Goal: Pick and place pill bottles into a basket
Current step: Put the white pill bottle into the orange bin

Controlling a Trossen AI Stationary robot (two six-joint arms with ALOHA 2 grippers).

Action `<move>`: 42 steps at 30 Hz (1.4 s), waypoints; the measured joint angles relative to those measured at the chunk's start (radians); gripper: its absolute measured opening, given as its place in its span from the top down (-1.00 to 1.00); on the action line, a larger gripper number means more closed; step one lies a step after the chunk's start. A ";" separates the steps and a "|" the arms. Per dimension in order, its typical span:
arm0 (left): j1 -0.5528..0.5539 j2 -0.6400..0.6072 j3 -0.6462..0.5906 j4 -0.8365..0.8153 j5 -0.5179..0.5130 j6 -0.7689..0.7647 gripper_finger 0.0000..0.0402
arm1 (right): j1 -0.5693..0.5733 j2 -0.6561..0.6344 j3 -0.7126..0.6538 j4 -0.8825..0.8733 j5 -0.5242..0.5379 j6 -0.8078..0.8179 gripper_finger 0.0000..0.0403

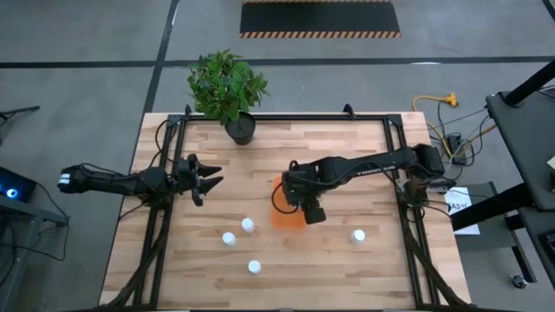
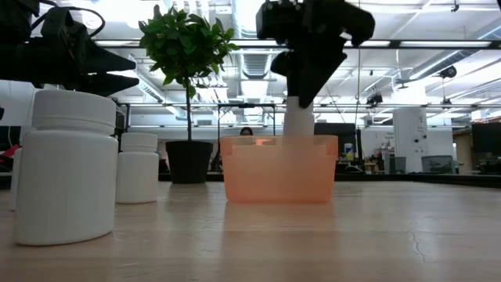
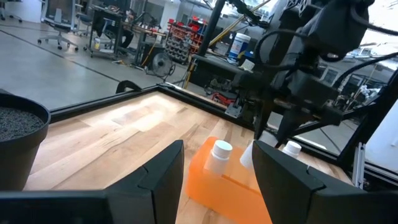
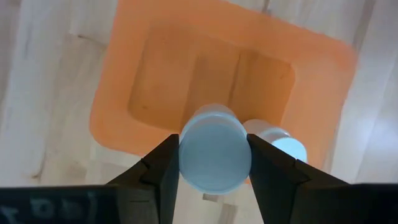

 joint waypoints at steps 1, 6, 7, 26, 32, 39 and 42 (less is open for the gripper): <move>0.000 0.000 0.000 0.000 0.000 0.000 0.14 | 0.000 0.010 0.000 0.001 0.000 0.000 0.27; 0.000 0.000 0.000 0.000 0.000 0.000 0.14 | -0.004 0.064 -0.003 0.008 -0.008 -0.028 0.27; 0.000 0.000 0.000 0.000 0.000 0.000 0.14 | -0.005 0.073 -0.003 0.012 -0.009 -0.032 0.27; 0.000 -0.001 0.000 0.000 0.000 0.000 0.14 | -0.034 0.117 -0.009 0.037 -0.054 -0.045 0.25; 0.000 -0.002 0.000 0.000 0.000 0.000 0.14 | -0.034 0.116 -0.017 0.031 -0.053 -0.044 0.12; 0.000 -0.002 0.000 0.000 0.000 0.000 0.14 | -0.035 0.117 -0.021 0.025 -0.052 -0.041 0.02; 0.000 -0.002 0.000 0.000 0.000 0.000 0.14 | -0.034 0.117 -0.021 0.025 -0.052 -0.041 -0.01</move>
